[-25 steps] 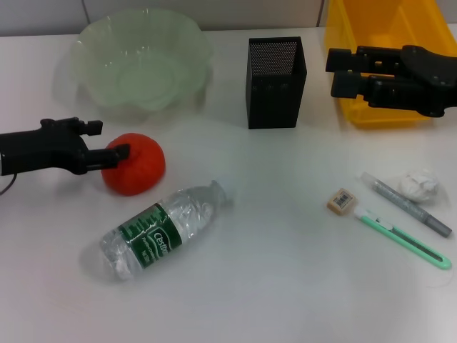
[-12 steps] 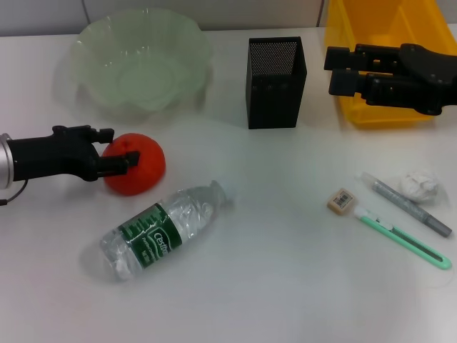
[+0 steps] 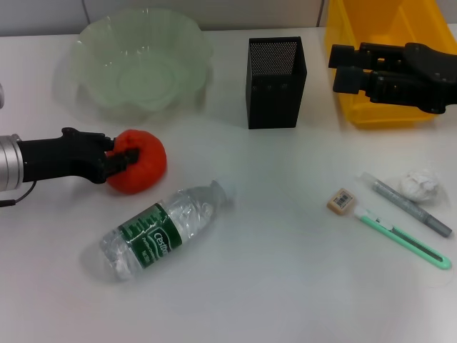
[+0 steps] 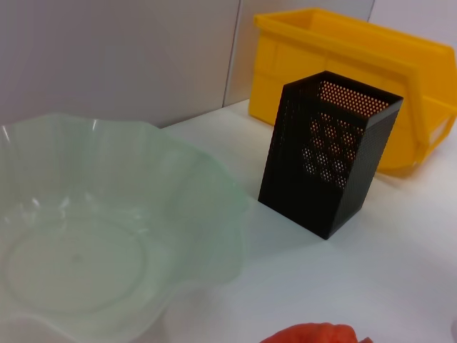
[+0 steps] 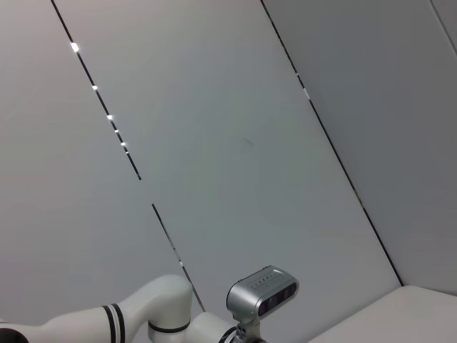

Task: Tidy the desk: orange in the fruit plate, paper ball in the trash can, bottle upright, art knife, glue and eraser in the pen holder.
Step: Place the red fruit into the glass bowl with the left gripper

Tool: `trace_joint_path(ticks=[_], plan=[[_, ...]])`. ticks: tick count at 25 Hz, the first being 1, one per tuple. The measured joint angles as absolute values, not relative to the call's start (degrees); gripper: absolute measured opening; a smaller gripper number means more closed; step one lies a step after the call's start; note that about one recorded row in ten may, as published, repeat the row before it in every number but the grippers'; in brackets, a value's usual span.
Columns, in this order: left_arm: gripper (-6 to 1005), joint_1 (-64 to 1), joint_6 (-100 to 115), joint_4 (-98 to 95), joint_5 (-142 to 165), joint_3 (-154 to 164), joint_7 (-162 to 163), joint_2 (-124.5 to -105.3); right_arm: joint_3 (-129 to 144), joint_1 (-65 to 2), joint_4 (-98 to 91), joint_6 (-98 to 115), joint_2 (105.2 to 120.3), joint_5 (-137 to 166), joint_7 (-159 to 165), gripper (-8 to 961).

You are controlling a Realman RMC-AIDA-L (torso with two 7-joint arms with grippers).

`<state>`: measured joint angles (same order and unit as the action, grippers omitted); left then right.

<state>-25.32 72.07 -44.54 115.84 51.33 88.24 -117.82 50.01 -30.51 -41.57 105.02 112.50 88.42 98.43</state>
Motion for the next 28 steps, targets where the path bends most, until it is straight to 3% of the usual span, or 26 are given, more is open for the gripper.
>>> trace_joint_path(ticks=[8,11,14,16,23,25,28], plan=[[251,-26.04,75.0,-44.82,114.63,50.52,88.71,-117.97,46.68,-29.66,-41.57,105.57,112.5,88.42,98.43,648],[187,-26.67,81.1,-45.38,107.69,47.94,88.75,-117.1,41.86,-27.9,-41.58,106.39,113.07,88.4,98.44,648],[163,-27.05,81.24,-45.2,103.69,46.34,87.91,-116.88,38.33,-26.62,-41.43,106.74,113.71,88.37,98.04,648],[147,-27.76,79.32,-44.64,100.73,44.96,85.83,-116.98,31.91,-24.46,-39.94,106.94,114.9,88.32,95.84,647],[104,-31.23,68.97,-41.1,98.17,44.24,76.64,-118.43,28.41,-21.03,-36.27,109.09,114.66,88.28,93.63,649],[91,-37.14,57.73,-32.19,94.86,44.63,66.01,-118.59,28.29,-20.2,-36.1,110.25,114.76,88.26,93.26,648],[75,-39.06,53.52,-29.29,93.05,44.65,60.65,-118.88,28.2,-19.64,-35.94,110.78,115.04,88.24,93.09,647]])
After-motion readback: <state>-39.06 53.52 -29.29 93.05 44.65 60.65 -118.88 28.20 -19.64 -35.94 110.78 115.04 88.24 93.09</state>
